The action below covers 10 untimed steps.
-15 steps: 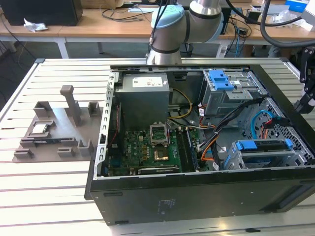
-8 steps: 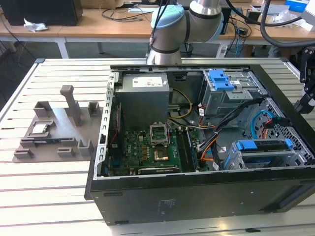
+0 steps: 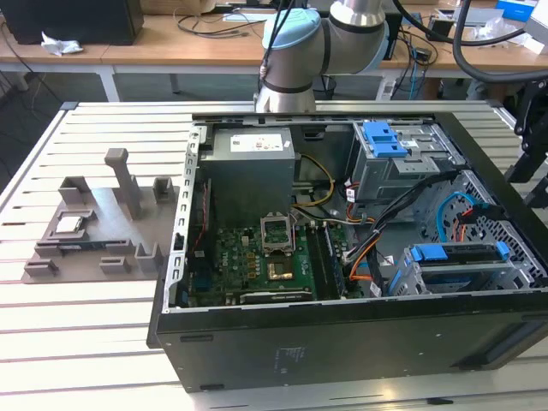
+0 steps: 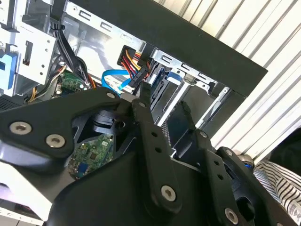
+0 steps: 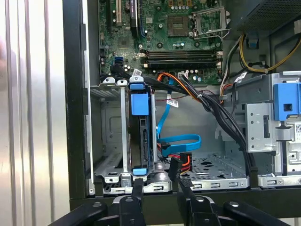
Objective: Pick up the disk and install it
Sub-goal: 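Insert the first disk wire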
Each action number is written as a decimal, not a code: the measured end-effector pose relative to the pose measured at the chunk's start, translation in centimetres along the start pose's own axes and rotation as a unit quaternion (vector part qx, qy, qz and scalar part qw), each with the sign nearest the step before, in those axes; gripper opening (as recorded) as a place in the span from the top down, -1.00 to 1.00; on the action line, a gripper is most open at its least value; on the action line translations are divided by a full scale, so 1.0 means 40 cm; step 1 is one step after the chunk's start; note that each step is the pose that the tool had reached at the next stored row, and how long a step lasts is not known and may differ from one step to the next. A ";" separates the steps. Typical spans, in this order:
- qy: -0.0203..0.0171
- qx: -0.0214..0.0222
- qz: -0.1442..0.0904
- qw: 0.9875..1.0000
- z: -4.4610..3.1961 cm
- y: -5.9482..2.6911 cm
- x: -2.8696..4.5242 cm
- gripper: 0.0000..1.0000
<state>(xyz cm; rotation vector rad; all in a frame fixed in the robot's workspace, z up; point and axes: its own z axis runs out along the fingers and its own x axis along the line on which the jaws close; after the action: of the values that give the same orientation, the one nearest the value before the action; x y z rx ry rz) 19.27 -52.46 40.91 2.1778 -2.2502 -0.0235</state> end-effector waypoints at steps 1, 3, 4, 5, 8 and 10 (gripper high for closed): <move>0.000 0.000 0.000 1.000 0.001 -0.001 -0.003 0.16; 0.001 0.000 0.000 1.000 0.003 -0.006 -0.012 0.16; 0.001 0.000 0.000 1.000 0.006 -0.008 -0.017 0.16; 0.001 0.000 0.000 1.000 0.015 -0.013 -0.023 0.16; 0.002 0.000 0.000 1.000 0.029 -0.020 -0.029 0.16; 0.002 0.000 0.000 1.000 0.041 -0.023 -0.031 0.16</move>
<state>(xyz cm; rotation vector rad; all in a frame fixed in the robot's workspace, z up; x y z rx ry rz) 20.19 -51.23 39.26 2.1755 -2.2480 -0.0206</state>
